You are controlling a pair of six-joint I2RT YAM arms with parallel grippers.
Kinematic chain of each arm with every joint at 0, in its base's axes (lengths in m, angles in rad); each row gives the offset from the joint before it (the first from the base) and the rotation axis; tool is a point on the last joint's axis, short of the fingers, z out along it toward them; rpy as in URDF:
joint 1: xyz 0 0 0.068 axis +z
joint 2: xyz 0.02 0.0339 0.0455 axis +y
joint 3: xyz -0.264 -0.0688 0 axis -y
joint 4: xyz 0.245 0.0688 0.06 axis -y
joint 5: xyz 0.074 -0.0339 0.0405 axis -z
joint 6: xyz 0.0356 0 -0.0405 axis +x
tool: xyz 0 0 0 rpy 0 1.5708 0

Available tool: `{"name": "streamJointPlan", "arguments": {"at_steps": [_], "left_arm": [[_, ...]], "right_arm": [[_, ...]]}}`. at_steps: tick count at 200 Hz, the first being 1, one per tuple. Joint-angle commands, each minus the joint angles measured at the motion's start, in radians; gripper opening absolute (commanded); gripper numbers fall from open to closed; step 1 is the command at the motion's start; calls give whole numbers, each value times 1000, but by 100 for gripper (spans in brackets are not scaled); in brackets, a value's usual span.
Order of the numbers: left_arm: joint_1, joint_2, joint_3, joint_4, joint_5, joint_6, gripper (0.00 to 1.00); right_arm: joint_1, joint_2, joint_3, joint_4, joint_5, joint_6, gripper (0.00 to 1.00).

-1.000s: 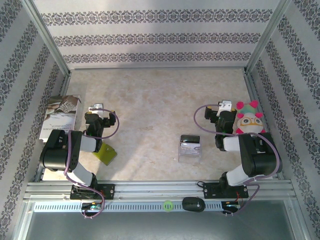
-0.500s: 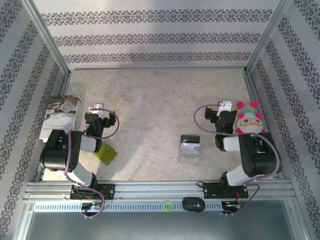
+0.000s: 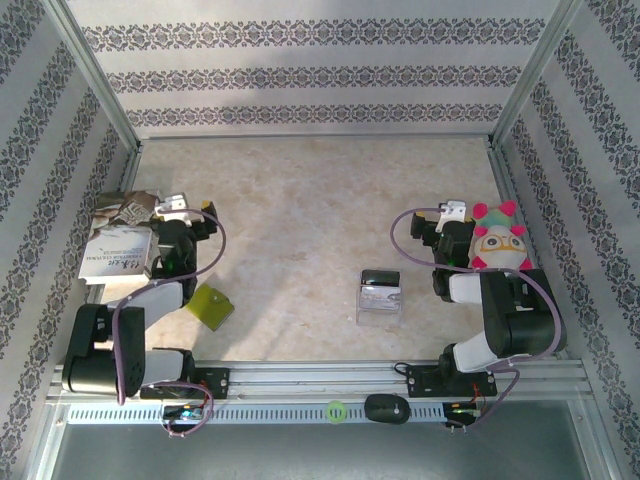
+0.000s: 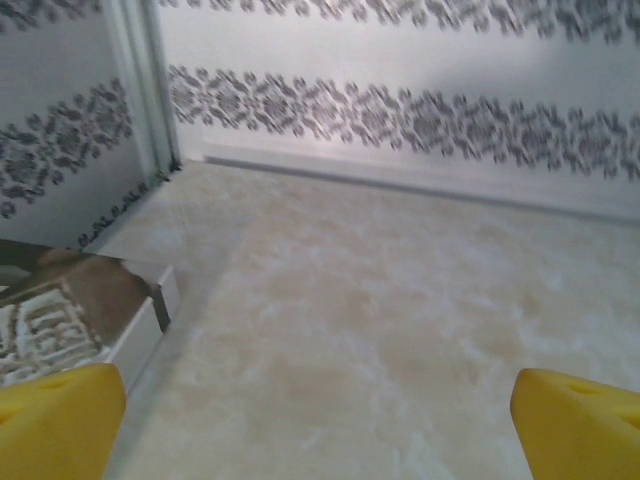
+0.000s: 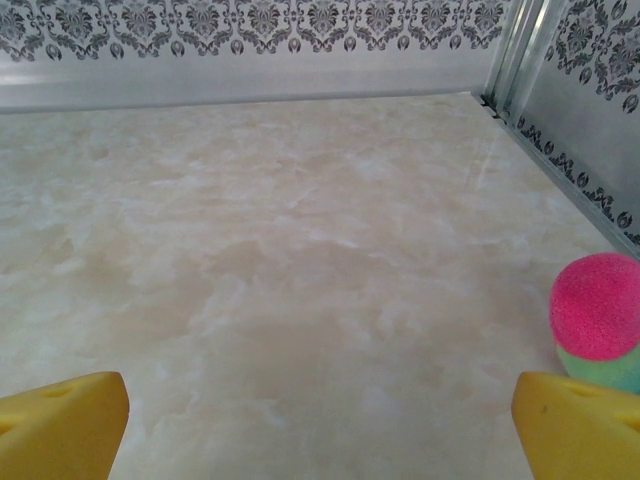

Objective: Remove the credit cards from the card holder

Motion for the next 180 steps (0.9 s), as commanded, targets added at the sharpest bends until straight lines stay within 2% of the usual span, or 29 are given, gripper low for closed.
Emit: {"name": "streamJointPlan", "arguments": {"at_steps": [1, 14, 32, 44, 56, 61, 67, 75, 86, 99, 113, 142, 170, 180], "left_arm": [[16, -26, 30, -93, -135, -265, 99], [26, -36, 66, -186, -149, -418, 99], [54, -70, 145, -462, -141, -672, 99], [113, -81, 178, -534, -9, -747, 99], [174, -71, 180, -500, 166, -787, 99], [197, -65, 176, -471, 237, -808, 99], [223, -54, 163, -425, 304, -844, 99], [247, -39, 134, -322, 378, -894, 99], [264, -15, 65, -120, 443, -973, 99], [265, 16, -18, 124, 457, -1048, 99], [265, 48, -48, 260, 500, -1080, 99], [238, 78, 30, 198, 683, -1085, 99], [153, 54, 59, 125, 747, -1042, 99], [112, 34, 77, 54, 765, -1010, 99]], "right_arm": [[8, -70, 35, -95, 67, 24, 98], [21, -177, 105, -336, 235, 75, 98], [31, -254, 182, -509, 409, 176, 98], [35, -280, 222, -619, 506, 309, 98], [19, -317, 258, -805, 536, 583, 98], [6, -335, 263, -882, 515, 711, 98], [-22, -358, 252, -893, 413, 777, 98], [-49, -375, 205, -791, 268, 763, 98], [-49, -387, 150, -685, 172, 743, 98], [-39, -402, 147, -703, 89, 729, 98], [-29, -436, 181, -815, 5, 693, 98], [-19, -475, 258, -1038, -176, 643, 98], [54, -533, 265, -1163, -260, 629, 98], [88, -549, 270, -1209, -281, 618, 96]]}}
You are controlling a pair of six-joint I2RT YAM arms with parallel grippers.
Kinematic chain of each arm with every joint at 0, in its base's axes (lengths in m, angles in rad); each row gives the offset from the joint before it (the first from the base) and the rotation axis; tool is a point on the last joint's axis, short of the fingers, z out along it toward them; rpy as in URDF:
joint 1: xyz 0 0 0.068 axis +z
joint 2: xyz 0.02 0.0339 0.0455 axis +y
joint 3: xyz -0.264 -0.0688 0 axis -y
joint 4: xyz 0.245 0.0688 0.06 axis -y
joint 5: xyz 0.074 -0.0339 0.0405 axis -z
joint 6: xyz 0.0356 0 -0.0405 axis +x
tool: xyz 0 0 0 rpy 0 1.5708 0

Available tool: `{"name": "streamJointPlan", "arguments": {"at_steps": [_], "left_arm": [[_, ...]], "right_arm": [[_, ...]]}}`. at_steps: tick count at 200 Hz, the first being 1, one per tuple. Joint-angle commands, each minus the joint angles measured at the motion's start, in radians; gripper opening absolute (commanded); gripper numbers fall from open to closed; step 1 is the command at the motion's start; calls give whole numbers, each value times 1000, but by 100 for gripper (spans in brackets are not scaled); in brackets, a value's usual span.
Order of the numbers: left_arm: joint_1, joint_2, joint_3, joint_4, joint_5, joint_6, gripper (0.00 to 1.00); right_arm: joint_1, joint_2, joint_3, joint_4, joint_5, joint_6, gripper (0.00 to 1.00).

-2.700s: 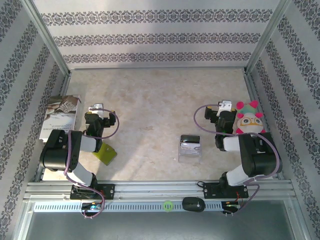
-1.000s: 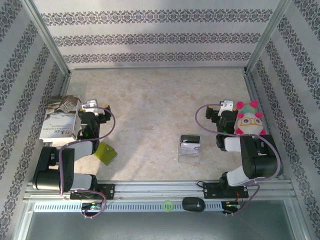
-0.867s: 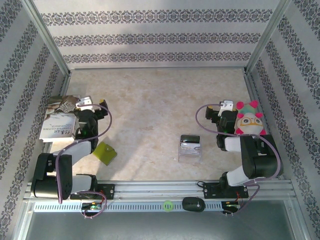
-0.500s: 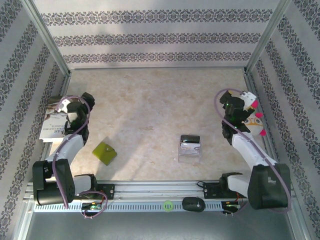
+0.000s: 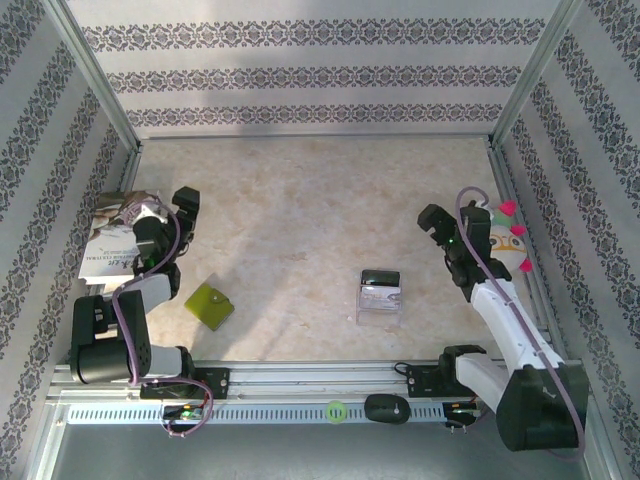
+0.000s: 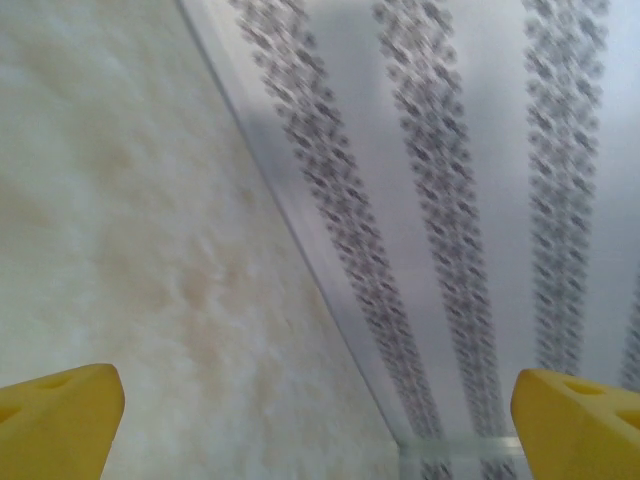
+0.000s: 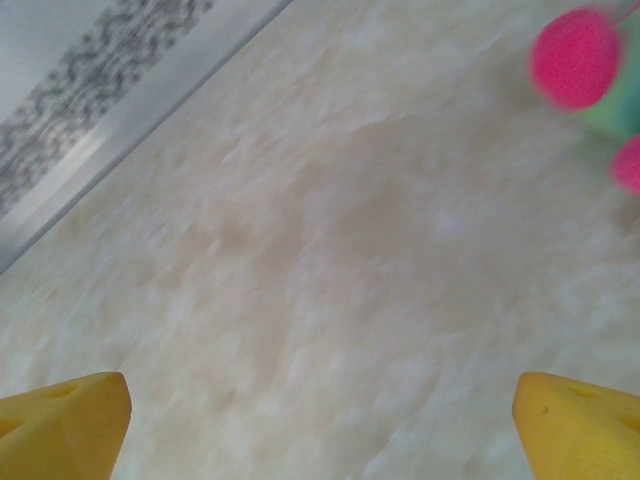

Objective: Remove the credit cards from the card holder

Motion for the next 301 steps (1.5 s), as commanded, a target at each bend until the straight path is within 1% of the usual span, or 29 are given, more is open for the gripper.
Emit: {"name": "streamJointPlan", "arguments": {"at_steps": [1, 16, 38, 56, 74, 97, 121, 136, 140, 146, 154, 167, 219, 247, 255, 273, 301], "left_arm": [[-86, -45, 48, -34, 124, 33, 100], [-166, -87, 77, -157, 132, 109, 98], [-279, -145, 103, -325, 105, 212, 98], [-345, -178, 93, -372, 92, 246, 99], [-398, -192, 84, -409, 84, 267, 99], [-437, -190, 76, -450, 93, 288, 99], [-449, -192, 56, -455, 90, 305, 99], [-449, -190, 49, -452, 89, 305, 99], [-449, -188, 48, -450, 92, 306, 99], [-449, -183, 48, -445, 95, 308, 99], [-449, -178, 49, -443, 103, 311, 99], [-448, -169, 58, -447, 114, 317, 99], [-448, -125, 57, -412, 140, 310, 99], [-449, -95, 65, -393, 162, 300, 99], [-449, -89, 68, -390, 168, 299, 99], [-448, -82, 70, -384, 175, 297, 99], [-449, -79, 71, -388, 175, 301, 99]], "right_arm": [[72, -49, 27, -187, -135, -28, 96], [137, -59, 41, -288, -132, -34, 93], [241, -63, 39, -399, -127, -32, 93], [311, -87, 35, -471, -105, -19, 94], [342, -109, 26, -516, -108, 3, 95], [389, -111, 16, -583, -115, 19, 98], [440, -102, 0, -609, -98, 38, 98], [459, -93, -10, -606, -103, 42, 95], [462, -89, -9, -610, -103, 39, 94], [465, -80, -8, -610, -105, 32, 89], [466, -72, -5, -615, -109, 21, 85], [466, -66, -3, -622, -104, 14, 80], [466, -15, 24, -662, -65, -24, 66], [463, 17, 29, -652, -77, -45, 67], [464, 20, 33, -653, -85, -52, 68], [465, 27, 44, -654, -116, -75, 76], [465, 50, 53, -663, -158, -98, 77]]}}
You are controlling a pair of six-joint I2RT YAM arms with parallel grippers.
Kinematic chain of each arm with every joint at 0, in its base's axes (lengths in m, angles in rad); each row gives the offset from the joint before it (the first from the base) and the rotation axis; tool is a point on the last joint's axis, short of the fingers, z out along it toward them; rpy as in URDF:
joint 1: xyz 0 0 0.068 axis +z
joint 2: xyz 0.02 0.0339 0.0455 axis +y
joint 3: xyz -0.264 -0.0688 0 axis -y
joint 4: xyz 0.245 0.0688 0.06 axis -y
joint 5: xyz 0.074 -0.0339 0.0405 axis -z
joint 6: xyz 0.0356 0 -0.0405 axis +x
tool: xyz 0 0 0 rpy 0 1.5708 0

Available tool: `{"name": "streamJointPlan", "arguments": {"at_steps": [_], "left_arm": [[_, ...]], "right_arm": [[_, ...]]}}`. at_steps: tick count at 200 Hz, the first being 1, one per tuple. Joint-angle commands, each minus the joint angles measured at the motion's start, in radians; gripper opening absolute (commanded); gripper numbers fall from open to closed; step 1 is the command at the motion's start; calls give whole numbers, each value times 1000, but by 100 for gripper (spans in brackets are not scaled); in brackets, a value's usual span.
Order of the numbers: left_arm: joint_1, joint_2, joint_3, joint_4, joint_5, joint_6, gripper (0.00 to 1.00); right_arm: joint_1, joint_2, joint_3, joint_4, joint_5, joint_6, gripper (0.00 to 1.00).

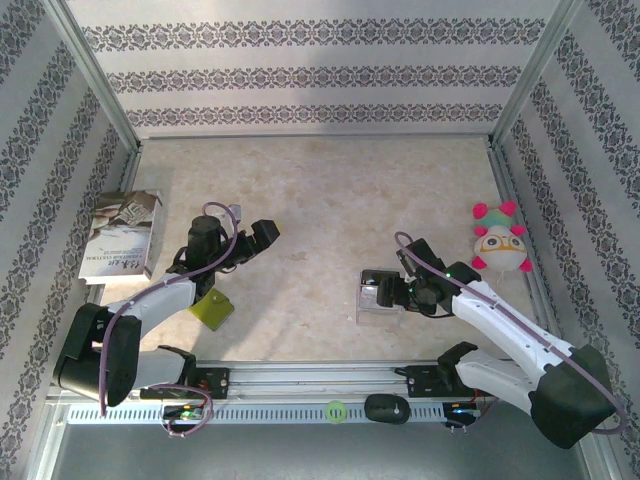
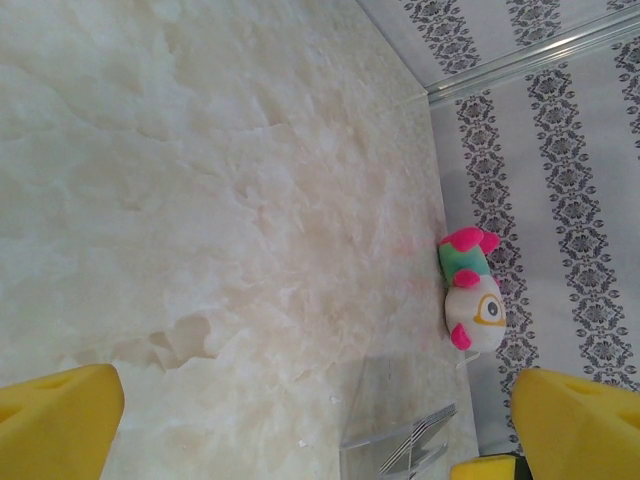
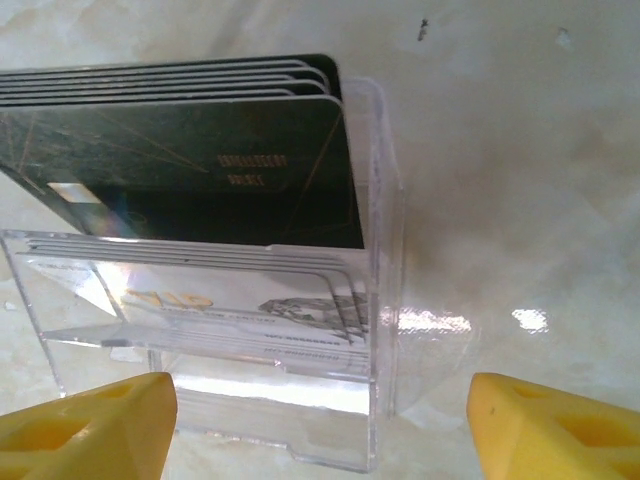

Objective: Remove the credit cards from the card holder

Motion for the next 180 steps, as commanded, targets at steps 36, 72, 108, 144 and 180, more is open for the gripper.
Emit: {"name": "streamJointPlan", "arguments": {"at_steps": [36, 72, 108, 144, 180], "left_arm": [[-12, 11, 13, 43, 21, 7, 99], [-12, 11, 16, 39, 27, 7, 99], [-12, 3, 12, 33, 27, 8, 99], [-12, 2, 13, 28, 28, 8, 99], [-12, -2, 12, 29, 30, 8, 99]], "right_arm": [[18, 43, 36, -17, -60, -39, 78], [20, 58, 34, -5, -45, -36, 78], [20, 73, 28, 25, -33, -27, 79], [20, 85, 25, 51, -24, -20, 79], [20, 104, 18, 77, -9, -17, 79]]}}
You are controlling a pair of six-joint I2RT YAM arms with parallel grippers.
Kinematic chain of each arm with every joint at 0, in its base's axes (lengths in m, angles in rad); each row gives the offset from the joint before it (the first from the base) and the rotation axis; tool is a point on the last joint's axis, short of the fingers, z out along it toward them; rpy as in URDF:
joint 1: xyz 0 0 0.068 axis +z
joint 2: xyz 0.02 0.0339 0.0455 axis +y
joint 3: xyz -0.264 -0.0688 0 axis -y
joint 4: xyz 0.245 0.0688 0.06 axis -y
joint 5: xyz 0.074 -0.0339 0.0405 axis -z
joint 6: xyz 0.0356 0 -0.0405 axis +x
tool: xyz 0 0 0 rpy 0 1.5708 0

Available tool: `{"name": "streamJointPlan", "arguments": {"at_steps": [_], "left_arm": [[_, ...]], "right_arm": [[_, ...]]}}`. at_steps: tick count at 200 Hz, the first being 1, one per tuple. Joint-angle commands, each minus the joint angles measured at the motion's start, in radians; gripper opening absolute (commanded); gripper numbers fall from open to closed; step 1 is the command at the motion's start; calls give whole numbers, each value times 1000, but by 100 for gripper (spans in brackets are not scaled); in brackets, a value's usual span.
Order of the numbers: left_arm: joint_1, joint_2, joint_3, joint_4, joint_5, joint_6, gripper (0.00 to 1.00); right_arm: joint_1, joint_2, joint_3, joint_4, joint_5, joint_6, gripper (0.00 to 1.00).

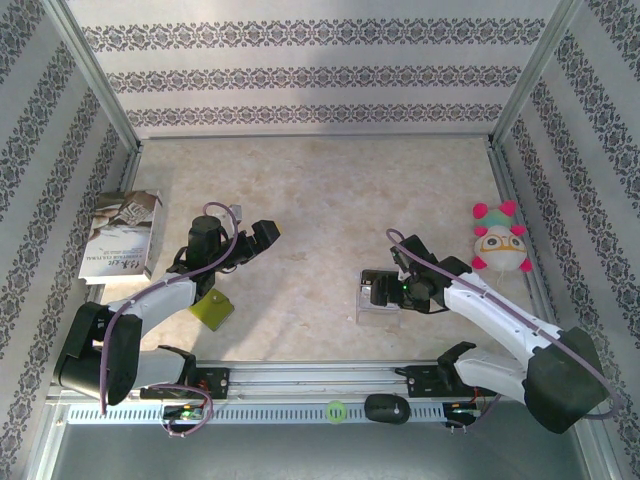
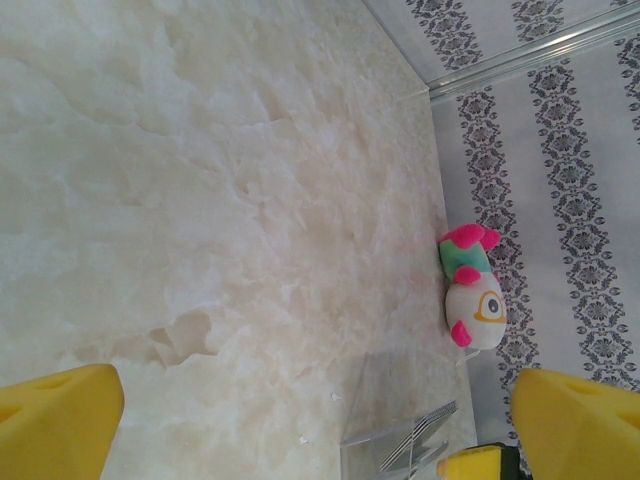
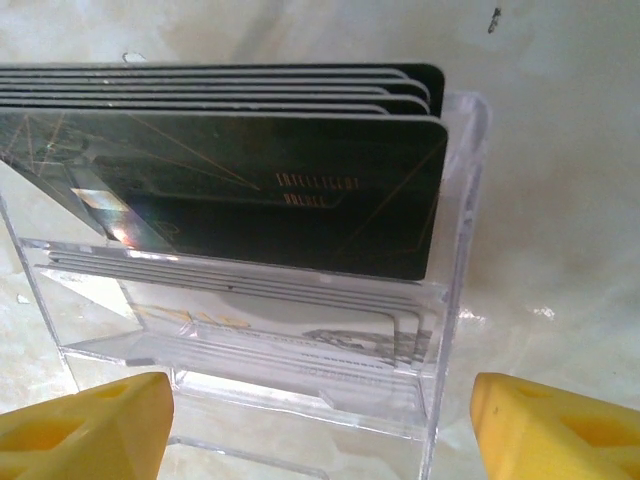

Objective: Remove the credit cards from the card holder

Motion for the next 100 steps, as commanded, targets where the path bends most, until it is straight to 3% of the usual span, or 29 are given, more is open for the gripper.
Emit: {"name": "streamJointPlan", "arguments": {"at_steps": [1, 100], "left_arm": [[-12, -9, 13, 29, 26, 7, 99], [-11, -16, 17, 19, 27, 11, 99]], "right_arm": [[11, 15, 5, 25, 31, 2, 79], [16, 76, -3, 81, 20, 15, 78]]}}
